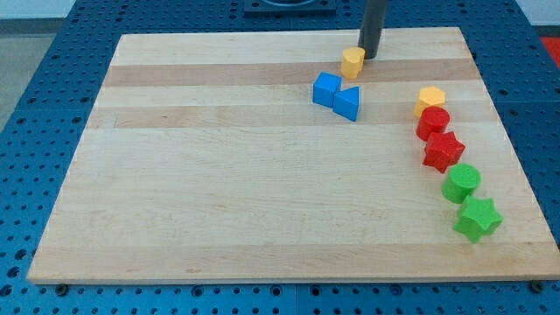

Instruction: Put the heart at the top of the cube

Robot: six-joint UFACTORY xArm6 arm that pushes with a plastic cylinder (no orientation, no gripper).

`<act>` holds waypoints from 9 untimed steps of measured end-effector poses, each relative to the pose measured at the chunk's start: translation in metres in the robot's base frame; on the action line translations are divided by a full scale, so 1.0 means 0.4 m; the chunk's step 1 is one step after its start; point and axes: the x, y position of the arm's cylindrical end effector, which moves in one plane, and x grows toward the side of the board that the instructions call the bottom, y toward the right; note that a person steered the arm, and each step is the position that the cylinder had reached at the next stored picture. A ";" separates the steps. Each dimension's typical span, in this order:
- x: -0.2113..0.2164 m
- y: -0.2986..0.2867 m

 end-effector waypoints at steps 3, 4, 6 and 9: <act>0.000 0.047; 0.000 0.066; 0.038 0.054; 0.039 -0.095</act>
